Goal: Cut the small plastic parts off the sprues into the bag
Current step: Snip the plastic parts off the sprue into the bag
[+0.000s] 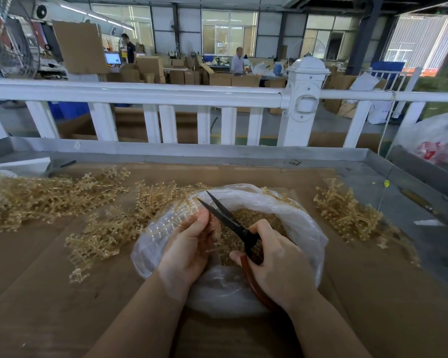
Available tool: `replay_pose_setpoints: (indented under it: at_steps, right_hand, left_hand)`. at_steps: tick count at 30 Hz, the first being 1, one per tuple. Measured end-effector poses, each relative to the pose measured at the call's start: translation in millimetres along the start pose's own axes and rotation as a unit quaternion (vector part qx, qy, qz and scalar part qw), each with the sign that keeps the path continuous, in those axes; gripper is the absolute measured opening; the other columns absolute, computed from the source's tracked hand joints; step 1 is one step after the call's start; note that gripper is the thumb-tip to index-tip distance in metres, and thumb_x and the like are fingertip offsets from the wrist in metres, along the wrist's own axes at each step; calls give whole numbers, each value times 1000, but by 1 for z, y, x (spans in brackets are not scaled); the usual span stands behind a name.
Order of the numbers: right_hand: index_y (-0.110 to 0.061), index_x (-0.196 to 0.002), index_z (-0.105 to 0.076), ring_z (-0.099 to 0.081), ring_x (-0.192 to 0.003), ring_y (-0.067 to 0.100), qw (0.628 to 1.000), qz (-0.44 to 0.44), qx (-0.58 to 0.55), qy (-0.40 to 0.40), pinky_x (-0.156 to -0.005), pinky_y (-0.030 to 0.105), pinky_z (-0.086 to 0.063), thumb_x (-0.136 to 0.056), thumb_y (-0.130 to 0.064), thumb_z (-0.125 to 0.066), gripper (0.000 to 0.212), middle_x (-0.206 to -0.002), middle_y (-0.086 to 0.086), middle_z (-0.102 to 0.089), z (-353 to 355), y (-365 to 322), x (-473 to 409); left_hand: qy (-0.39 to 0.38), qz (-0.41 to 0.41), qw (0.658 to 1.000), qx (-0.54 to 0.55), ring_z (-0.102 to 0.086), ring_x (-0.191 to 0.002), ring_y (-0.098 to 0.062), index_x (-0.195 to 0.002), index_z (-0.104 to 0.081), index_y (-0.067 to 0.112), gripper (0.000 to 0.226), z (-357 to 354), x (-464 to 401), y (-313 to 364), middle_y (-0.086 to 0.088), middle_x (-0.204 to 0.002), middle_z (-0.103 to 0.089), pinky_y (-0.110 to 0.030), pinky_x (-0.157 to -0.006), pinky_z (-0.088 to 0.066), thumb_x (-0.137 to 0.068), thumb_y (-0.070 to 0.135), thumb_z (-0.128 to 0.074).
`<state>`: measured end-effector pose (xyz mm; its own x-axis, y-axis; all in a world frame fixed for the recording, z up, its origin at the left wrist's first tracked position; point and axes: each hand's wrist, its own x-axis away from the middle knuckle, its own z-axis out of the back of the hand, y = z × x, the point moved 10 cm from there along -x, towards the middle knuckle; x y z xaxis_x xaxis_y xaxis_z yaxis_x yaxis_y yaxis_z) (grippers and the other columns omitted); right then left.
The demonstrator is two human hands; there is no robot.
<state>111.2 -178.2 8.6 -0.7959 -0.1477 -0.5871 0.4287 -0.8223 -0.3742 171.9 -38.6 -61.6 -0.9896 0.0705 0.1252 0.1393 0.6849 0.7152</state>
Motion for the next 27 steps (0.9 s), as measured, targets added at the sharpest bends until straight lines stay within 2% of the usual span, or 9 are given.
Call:
replay_pose_setpoints:
  at_steps: [3, 7, 9, 12, 15, 18, 24, 27]
  right_hand:
    - [-26, -91, -51, -54, -68, 0, 1000, 1, 2, -3, -57, 3, -30, -75, -61, -55, 38, -78, -15, -60, -1, 0, 0]
    - [-26, -93, -51, -56, -71, 2, 1000, 5, -8, -8, -59, 11, -42, -76, -62, -52, 40, -80, -16, -59, -2, -1, 0]
    - [-26, -94, -51, -56, -72, 2, 1000, 6, -10, -9, -61, 13, -43, -75, -61, -53, 40, -80, -15, -59, -2, -2, 0]
    - [-26, -94, -51, -56, -72, 2, 1000, 8, -12, -13, -62, 8, -37, -76, -60, -54, 39, -81, -15, -59, -2, -2, 0]
    - [-26, -94, -52, -54, -72, 0, 1000, 6, -16, -12, -62, 4, -34, -76, -60, -54, 39, -81, -16, -59, 0, -3, 0]
    - [-26, -94, -51, -53, -71, -1, 1000, 4, -28, -7, -61, 4, -36, -77, -59, -56, 37, -80, -17, -57, 1, -3, -1]
    - [-23, -93, -51, -52, -68, -1, 998, 11, -57, -6, -58, 3, -36, -79, -58, -58, 39, -78, -17, -56, 2, -5, -2]
    - [-18, -93, -53, -56, -66, 2, 998, 19, -54, -6, -57, 6, -41, -79, -49, -67, 37, -77, -12, -61, 2, -6, -2]
  left_hand:
    - [10, -5, 1000, 22, -56, -49, -9, -78, -59, 10, 8, 1, 0, 1, -2, -61, -58, -17, -48, -49, -74, 16, -63]
    - [31, -5, 997, 69, -56, -49, -8, -83, -58, 9, 13, 4, -2, 1, -1, -62, -58, -16, -49, -51, -74, 17, -62]
    - [29, -7, 998, 50, -55, -48, -8, -80, -57, 10, 11, 3, -1, 0, -1, -60, -57, -17, -49, -49, -74, 18, -61]
    - [12, -4, 1000, -16, -53, -53, -12, -80, -57, 10, 10, -3, 3, -2, -3, -62, -57, -21, -51, -44, -74, 17, -61]
    - [16, 6, 999, -33, -59, -65, -18, -78, -61, 8, 3, -4, 4, -4, -9, -73, -62, -28, -62, -51, -79, 11, -61]
    - [11, 20, 999, -44, -61, -69, -19, -80, -60, 8, 6, -5, 4, -6, -8, -73, -64, -26, -57, -56, -77, 12, -62]
    - [-28, 29, 997, -64, -61, -57, -15, -75, -60, 9, 11, -14, 7, -6, -3, -64, -62, -27, -51, -53, -73, 19, -63]
    - [-34, 34, 998, -52, -61, -53, -15, -74, -57, 8, 12, -15, 7, -7, -4, -61, -61, -24, -50, -51, -75, 19, -63]
